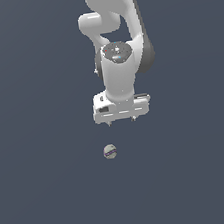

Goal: Pick up the object and move it to a goal position.

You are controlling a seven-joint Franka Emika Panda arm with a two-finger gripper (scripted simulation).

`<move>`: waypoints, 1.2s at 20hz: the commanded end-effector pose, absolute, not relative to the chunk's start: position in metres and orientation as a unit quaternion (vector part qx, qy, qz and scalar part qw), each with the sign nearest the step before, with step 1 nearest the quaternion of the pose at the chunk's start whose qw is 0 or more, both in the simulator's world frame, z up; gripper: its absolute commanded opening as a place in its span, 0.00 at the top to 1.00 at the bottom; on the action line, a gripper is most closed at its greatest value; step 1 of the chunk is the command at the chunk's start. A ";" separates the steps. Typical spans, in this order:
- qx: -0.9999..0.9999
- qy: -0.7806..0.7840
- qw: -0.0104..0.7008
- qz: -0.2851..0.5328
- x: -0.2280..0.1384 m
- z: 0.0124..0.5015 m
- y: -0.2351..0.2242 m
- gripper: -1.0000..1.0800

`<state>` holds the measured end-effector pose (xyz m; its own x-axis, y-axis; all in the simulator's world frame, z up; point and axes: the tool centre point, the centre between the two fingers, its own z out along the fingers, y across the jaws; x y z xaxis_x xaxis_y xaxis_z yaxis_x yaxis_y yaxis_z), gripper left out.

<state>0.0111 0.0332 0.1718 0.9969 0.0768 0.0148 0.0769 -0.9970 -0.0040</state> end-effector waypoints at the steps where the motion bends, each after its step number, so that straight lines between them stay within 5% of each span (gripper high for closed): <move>1: -0.999 -0.039 0.002 -0.007 0.016 0.167 0.029 0.04; 24: -0.999 -0.054 0.000 0.000 0.073 0.087 -0.034 0.04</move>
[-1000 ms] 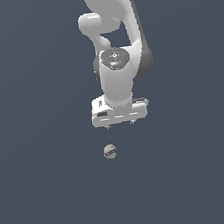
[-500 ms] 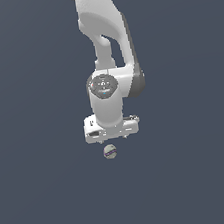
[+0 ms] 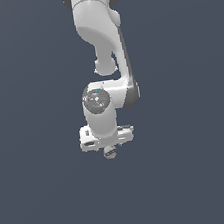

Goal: Pick up the object and move it to a goal position.

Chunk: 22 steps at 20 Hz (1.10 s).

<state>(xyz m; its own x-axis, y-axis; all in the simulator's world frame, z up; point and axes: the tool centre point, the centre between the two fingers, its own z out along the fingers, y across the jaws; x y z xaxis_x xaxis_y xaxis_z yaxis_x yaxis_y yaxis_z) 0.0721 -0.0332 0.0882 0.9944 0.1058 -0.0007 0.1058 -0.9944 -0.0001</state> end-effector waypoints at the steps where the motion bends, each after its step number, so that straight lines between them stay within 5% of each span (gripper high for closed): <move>1: -0.999 -0.054 0.000 0.000 0.074 0.087 -0.034 0.04; 20: -0.999 -0.054 0.000 0.000 0.074 0.037 -0.034 0.04; 21: -0.999 -0.054 0.000 0.000 0.074 0.037 -0.034 1.00; 22: -0.999 -0.054 0.000 0.000 0.074 0.037 -0.034 1.00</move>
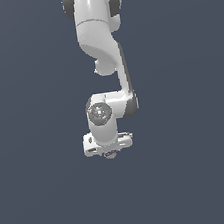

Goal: Pick up the object and move it to a goal position.

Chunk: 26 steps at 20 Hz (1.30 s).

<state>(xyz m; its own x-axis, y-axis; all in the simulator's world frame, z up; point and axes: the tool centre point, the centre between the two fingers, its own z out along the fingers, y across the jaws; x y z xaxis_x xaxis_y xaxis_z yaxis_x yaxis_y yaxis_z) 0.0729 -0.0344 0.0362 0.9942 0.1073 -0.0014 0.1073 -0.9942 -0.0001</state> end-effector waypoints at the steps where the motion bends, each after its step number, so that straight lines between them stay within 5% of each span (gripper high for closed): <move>1: -0.999 -0.054 0.000 0.000 0.074 0.037 -0.034 1.00; 26: -0.999 -0.054 0.000 0.000 0.039 0.074 0.006 1.00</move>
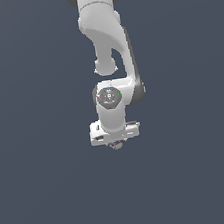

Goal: Pick up the object and move it to a goal position.

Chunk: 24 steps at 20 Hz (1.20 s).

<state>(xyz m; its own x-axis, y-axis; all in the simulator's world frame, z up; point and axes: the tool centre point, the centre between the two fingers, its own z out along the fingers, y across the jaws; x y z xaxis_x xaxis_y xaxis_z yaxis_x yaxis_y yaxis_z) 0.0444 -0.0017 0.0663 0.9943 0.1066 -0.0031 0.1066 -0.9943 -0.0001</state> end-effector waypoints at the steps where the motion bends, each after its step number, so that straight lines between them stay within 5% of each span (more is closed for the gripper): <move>1: 0.999 0.054 0.000 0.000 0.035 0.079 0.011 1.00; 24: 0.999 0.054 0.002 0.000 -0.097 0.233 0.175 1.00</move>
<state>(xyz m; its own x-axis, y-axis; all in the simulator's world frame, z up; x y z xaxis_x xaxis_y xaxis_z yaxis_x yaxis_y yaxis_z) -0.0898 0.1654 0.2237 0.9940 0.1091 -0.0008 0.1091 -0.9940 0.0028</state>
